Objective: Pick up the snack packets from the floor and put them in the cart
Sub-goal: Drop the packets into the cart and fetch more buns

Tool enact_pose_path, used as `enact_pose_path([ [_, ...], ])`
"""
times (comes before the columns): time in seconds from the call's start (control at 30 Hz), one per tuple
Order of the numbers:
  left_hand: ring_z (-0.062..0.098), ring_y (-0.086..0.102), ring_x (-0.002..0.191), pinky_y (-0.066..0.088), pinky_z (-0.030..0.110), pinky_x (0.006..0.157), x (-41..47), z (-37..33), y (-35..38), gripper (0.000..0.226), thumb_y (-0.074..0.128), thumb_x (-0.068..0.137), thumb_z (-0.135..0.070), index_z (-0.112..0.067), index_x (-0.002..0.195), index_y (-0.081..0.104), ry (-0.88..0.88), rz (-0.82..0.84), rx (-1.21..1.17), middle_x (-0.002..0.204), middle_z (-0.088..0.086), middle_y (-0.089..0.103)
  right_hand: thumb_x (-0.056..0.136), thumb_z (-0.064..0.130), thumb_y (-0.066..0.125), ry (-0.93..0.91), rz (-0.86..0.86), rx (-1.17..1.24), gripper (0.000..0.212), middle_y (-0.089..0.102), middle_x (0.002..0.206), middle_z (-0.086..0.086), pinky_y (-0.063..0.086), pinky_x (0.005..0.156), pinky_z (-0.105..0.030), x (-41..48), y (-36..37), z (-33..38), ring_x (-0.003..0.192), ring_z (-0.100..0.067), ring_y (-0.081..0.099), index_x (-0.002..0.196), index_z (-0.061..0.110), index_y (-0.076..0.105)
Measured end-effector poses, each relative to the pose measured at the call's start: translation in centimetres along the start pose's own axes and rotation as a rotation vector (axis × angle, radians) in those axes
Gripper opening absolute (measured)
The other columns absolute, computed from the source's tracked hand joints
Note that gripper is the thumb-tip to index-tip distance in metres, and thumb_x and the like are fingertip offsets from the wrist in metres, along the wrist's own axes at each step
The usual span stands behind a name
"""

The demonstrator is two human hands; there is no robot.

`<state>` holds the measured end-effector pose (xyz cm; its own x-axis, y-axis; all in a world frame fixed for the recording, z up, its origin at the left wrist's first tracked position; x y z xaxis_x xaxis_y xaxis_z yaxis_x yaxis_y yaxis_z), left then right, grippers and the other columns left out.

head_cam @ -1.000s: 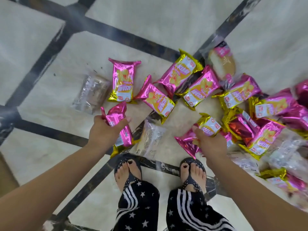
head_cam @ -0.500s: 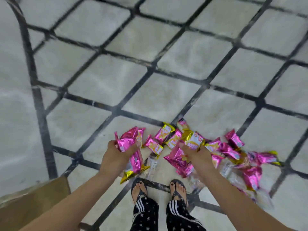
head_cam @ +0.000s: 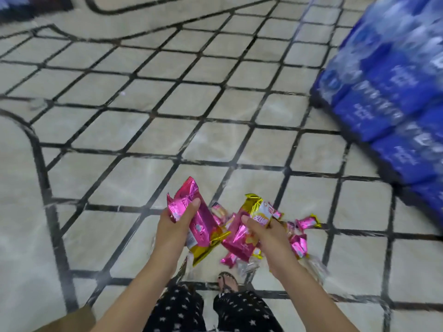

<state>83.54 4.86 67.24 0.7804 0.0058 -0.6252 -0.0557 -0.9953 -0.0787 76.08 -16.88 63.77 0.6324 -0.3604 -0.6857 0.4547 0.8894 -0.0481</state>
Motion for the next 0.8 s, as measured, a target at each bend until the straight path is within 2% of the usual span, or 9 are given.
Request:
enact_pose_path([
  [0.17, 0.018, 0.069, 0.096, 0.052, 0.045, 0.093, -5.5, -0.5, 2.9, 0.086, 0.075, 0.052, -0.078, -0.027, 0.118, 0.057, 0.119, 0.082, 0.163, 0.102, -0.004, 0.072, 0.078, 0.025, 0.080, -0.103, -0.176, 0.067, 0.027, 0.076, 0.086, 0.001, 0.057, 0.080, -0.037, -6.1, -7.6, -1.0, 0.079, -0.017, 0.072, 0.102, 0.017, 0.069],
  [0.23, 0.016, 0.069, 0.091, 0.053, 0.039, 0.085, -7.0, -0.2, 4.3, 0.075, 0.076, 0.056, -0.073, -0.027, 0.113, 0.058, 0.136, 0.170, 0.204, 0.097, -0.006, 0.072, 0.077, 0.027, 0.081, -0.134, -0.243, 0.100, 0.027, 0.076, 0.087, 0.000, 0.058, 0.080, -0.038, -8.7, -9.6, -1.9, 0.080, -0.017, 0.072, 0.100, 0.017, 0.070],
  [0.33, 0.008, 0.064, 0.085, 0.046, 0.024, 0.071, -9.0, 0.7, 6.0, 0.064, 0.073, 0.062, -0.065, -0.025, 0.109, 0.058, 0.141, 0.346, 0.293, 0.096, -0.007, 0.069, 0.066, 0.039, 0.084, -0.145, -0.366, 0.187, 0.044, 0.076, 0.091, -0.002, 0.057, 0.086, -0.042, -13.0, -11.4, -4.4, 0.087, -0.022, 0.071, 0.102, 0.017, 0.071],
  [0.4, 0.013, 0.068, 0.090, 0.051, 0.031, 0.082, -9.7, 1.7, 6.1, 0.084, 0.075, 0.051, -0.079, -0.023, 0.112, 0.062, 0.147, 0.447, 0.353, 0.100, -0.004, 0.072, 0.066, 0.039, 0.084, -0.140, -0.442, 0.265, 0.047, 0.075, 0.086, 0.002, 0.056, 0.077, -0.039, -16.3, -11.7, -6.7, 0.082, -0.021, 0.069, 0.104, 0.016, 0.069],
  [0.47, 0.017, 0.069, 0.098, 0.051, 0.042, 0.095, -10.3, 2.7, 5.3, 0.101, 0.070, 0.038, -0.089, -0.026, 0.117, 0.064, 0.154, 0.511, 0.427, 0.107, -0.003, 0.073, 0.076, 0.028, 0.082, -0.134, -0.505, 0.365, 0.030, 0.069, 0.073, 0.007, 0.051, 0.067, -0.030, -19.8, -11.2, -9.3, 0.071, -0.015, 0.064, 0.098, 0.015, 0.067],
  [0.53, 0.019, 0.069, 0.099, 0.050, 0.045, 0.098, -10.9, 4.1, 4.3, 0.103, 0.068, 0.036, -0.091, -0.026, 0.116, 0.066, 0.163, 0.566, 0.481, 0.105, -0.004, 0.074, 0.085, 0.017, 0.074, -0.119, -0.550, 0.445, 0.012, 0.063, 0.060, 0.009, 0.048, 0.056, -0.021, -23.2, -10.3, -12.0, 0.057, -0.009, 0.060, 0.088, 0.015, 0.063],
  [0.6, 0.021, 0.068, 0.102, 0.049, 0.047, 0.100, -11.7, 5.7, 3.3, 0.105, 0.068, 0.038, -0.091, -0.026, 0.120, 0.064, 0.139, 0.599, 0.522, 0.110, -0.003, 0.073, 0.088, 0.013, 0.068, -0.098, -0.588, 0.497, 0.007, 0.061, 0.056, 0.007, 0.047, 0.050, -0.018, -26.2, -9.2, -14.5, 0.049, -0.007, 0.058, 0.087, 0.011, 0.061],
  [0.7, 0.024, 0.065, 0.109, 0.049, 0.048, 0.099, -14.4, 8.6, 3.2, 0.108, 0.069, 0.044, -0.089, -0.025, 0.129, 0.056, 0.110, 0.698, 0.604, 0.118, 0.000, 0.069, 0.088, 0.013, 0.068, -0.058, -0.667, 0.604, 0.007, 0.066, 0.063, 0.002, 0.048, 0.050, -0.018, -30.6, -7.8, -18.8, 0.053, -0.008, 0.061, 0.092, 0.009, 0.064],
  [0.8, 0.017, 0.066, 0.101, 0.051, 0.031, 0.081, -19.9, 11.3, 4.9, 0.084, 0.073, 0.064, -0.068, -0.022, 0.130, 0.051, 0.105, 0.883, 0.663, 0.113, -0.003, 0.068, 0.087, 0.014, 0.069, -0.043, -0.786, 0.722, 0.014, 0.069, 0.074, -0.004, 0.053, 0.058, -0.023, -35.5, -7.5, -23.2, 0.064, -0.015, 0.064, 0.099, 0.007, 0.066],
])
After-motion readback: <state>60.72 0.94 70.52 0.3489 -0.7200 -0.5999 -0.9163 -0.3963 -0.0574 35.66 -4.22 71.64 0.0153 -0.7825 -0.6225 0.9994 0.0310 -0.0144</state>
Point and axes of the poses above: each hand's wrist, its own x-axis towards the middle knuckle, its own y-axis out of the palm, z = x × y, the point moved 9 cm from there along x, towards the middle knuckle
